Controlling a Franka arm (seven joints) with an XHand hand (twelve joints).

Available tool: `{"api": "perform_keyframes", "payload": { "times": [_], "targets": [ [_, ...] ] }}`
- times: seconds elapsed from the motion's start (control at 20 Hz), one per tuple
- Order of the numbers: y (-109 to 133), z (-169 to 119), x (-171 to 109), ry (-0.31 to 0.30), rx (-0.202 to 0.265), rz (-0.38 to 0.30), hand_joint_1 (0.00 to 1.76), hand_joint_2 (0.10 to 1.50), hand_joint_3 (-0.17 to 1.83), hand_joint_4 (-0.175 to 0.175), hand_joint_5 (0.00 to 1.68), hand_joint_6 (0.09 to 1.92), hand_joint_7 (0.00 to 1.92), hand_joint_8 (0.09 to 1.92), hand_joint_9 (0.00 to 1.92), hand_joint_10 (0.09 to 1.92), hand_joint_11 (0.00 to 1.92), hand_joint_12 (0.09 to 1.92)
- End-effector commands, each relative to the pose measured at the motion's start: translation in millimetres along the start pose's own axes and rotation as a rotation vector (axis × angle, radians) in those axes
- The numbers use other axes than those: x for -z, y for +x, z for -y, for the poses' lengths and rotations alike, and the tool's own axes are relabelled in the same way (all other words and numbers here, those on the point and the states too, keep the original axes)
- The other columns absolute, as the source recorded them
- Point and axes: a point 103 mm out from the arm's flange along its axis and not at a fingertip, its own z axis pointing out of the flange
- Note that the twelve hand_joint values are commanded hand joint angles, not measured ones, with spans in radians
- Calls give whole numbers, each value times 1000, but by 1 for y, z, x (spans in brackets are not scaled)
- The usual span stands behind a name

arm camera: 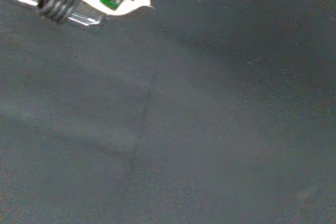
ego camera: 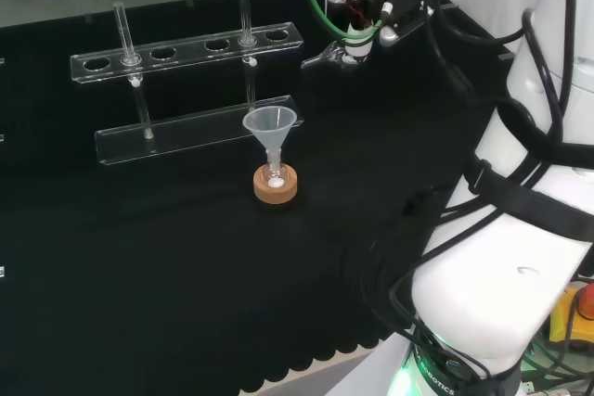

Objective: Put the weighing funnel back on the table.

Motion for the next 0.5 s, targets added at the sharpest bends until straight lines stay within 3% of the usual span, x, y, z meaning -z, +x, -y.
{"api": "perform_keyframes", "payload": {
  "times": [0.05,0.5],
  "targets": [
    [-20,-45,-76,26,7,-178,1088,679,724,175,1141,931,442,637,746,558,336,1315],
    [-35,-50,-98,28,-11,-231,1088,680,724,175,1139,935,444,638,748,557,338,1313]
  ]
}}
